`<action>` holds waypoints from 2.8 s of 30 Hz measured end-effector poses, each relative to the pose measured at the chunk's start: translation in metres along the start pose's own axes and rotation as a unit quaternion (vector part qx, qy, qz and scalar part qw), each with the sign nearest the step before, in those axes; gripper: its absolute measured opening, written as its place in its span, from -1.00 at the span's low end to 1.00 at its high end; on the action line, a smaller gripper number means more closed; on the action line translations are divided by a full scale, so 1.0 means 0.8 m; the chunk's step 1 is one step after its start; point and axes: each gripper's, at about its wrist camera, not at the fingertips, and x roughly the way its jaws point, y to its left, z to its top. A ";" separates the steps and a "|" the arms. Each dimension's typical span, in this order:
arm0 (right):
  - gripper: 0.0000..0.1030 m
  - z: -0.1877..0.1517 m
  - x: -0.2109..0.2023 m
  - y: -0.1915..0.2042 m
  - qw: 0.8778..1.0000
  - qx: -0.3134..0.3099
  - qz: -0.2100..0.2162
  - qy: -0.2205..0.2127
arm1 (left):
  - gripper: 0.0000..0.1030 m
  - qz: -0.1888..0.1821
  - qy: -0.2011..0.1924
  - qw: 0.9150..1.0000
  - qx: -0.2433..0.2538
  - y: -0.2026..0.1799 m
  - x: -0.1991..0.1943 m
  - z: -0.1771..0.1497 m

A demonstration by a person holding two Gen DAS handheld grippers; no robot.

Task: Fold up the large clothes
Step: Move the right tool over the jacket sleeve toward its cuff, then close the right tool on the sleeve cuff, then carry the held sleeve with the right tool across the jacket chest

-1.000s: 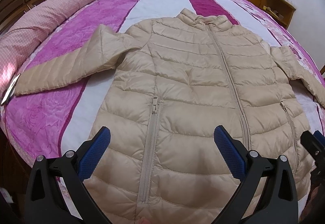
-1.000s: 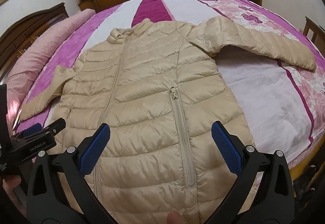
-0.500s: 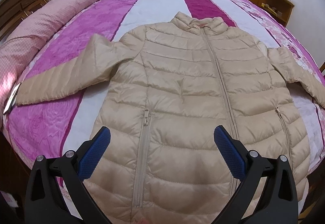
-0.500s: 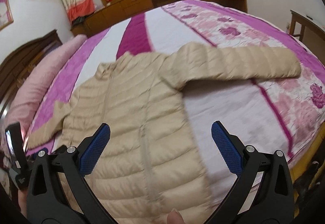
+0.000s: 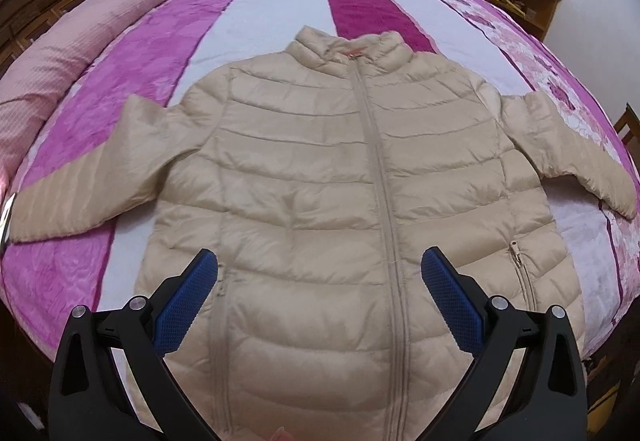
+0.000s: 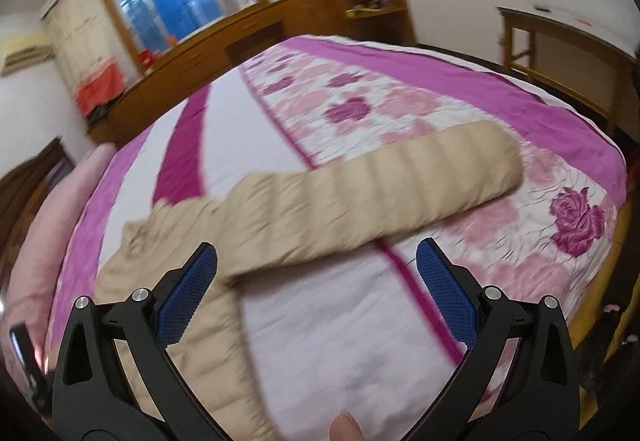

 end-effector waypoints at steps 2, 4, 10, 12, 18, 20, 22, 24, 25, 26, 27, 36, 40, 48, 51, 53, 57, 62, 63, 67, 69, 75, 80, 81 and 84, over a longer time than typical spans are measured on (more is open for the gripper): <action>0.91 0.013 0.018 -0.028 1.000 0.023 -0.022 0.003 | 0.90 -0.001 0.009 1.000 0.004 -0.005 0.008 0.000; 0.91 0.022 0.030 -0.051 0.999 0.039 -0.034 0.004 | 0.90 0.001 0.024 1.000 0.007 -0.009 0.019 -0.001; 0.91 0.034 0.081 -0.115 0.993 0.064 -0.097 0.016 | 0.90 0.006 0.062 0.998 0.016 -0.023 0.047 -0.014; 0.91 0.036 0.100 -0.129 0.992 0.062 -0.109 0.024 | 0.90 0.005 0.072 0.997 0.020 -0.029 0.053 -0.020; 0.91 0.038 0.143 -0.169 0.988 0.106 -0.109 0.037 | 0.90 0.015 0.085 0.996 0.031 -0.040 0.067 -0.029; 0.91 0.035 0.154 -0.179 0.988 0.121 -0.090 0.044 | 0.90 0.014 0.092 0.995 0.027 -0.040 0.072 -0.030; 0.91 0.033 0.164 -0.184 0.987 0.126 -0.087 0.048 | 0.90 0.007 0.104 0.994 0.018 -0.037 0.079 -0.032; 0.91 0.031 0.171 -0.188 0.986 0.132 -0.086 0.044 | 0.91 0.001 0.113 0.994 0.008 -0.034 0.087 -0.034; 0.92 0.030 0.174 -0.192 0.985 0.143 -0.082 0.042 | 0.91 0.000 0.115 0.993 0.007 -0.033 0.090 -0.035; 0.93 0.029 0.177 -0.196 0.984 0.153 -0.079 0.042 | 0.91 0.001 0.116 0.993 0.008 -0.034 0.091 -0.035; 0.94 0.028 0.179 -0.198 0.984 0.157 -0.076 0.043 | 0.91 0.001 0.117 0.993 0.007 -0.034 0.092 -0.036; 0.40 0.029 0.175 -0.198 0.981 0.159 -0.101 0.051 | 0.91 0.000 0.098 0.995 0.010 -0.034 0.089 -0.043; -0.51 0.026 0.163 -0.206 0.981 0.167 -0.084 0.045 | 0.91 0.001 0.079 0.997 0.022 -0.038 0.085 -0.047; -0.80 0.039 0.116 -0.172 0.988 0.151 -0.008 0.017 | 0.91 -0.008 0.074 0.997 0.028 -0.036 0.076 -0.043; -0.81 0.045 0.087 -0.145 0.992 0.128 0.021 -0.004 | 0.91 -0.011 0.072 0.997 0.030 -0.031 0.073 -0.039; -0.81 0.049 0.068 -0.123 0.993 0.108 0.042 -0.012 | 0.91 -0.012 0.069 0.997 0.029 -0.029 0.070 -0.039; -0.81 0.052 0.052 -0.089 0.991 0.097 0.090 -0.010 | 0.91 -0.011 0.063 0.998 0.028 -0.022 0.062 -0.038; -0.81 0.057 0.041 -0.034 0.988 0.081 0.134 0.001 | 0.91 -0.009 0.046 0.998 0.032 -0.009 0.047 -0.035; -0.81 0.058 0.037 -0.021 0.986 0.077 0.145 0.001 | 0.91 -0.008 0.042 0.999 0.033 -0.007 0.044 -0.034; -0.81 0.061 0.025 0.028 0.983 0.051 0.175 0.003 | 0.91 -0.006 0.026 0.999 0.027 0.009 0.032 -0.028; -0.81 0.060 0.020 0.053 0.981 0.037 0.189 0.003 | 0.91 -0.006 0.020 1.000 0.019 0.020 0.028 -0.025; -0.81 0.044 0.013 0.135 0.974 -0.008 0.224 0.017 | 0.91 -0.005 0.011 1.000 -0.006 0.054 0.022 -0.019; -0.81 0.023 0.023 0.200 0.969 -0.044 0.240 0.028 | 0.91 -0.004 0.002 1.000 -0.027 0.081 0.020 -0.019; -0.81 0.019 0.026 0.208 0.968 -0.045 0.243 0.032 | 0.91 -0.002 0.000 1.000 -0.030 0.087 0.020 -0.019; -0.81 0.001 0.043 0.237 0.964 -0.047 0.256 0.054 | 0.91 0.005 -0.006 0.999 -0.036 0.101 0.021 -0.018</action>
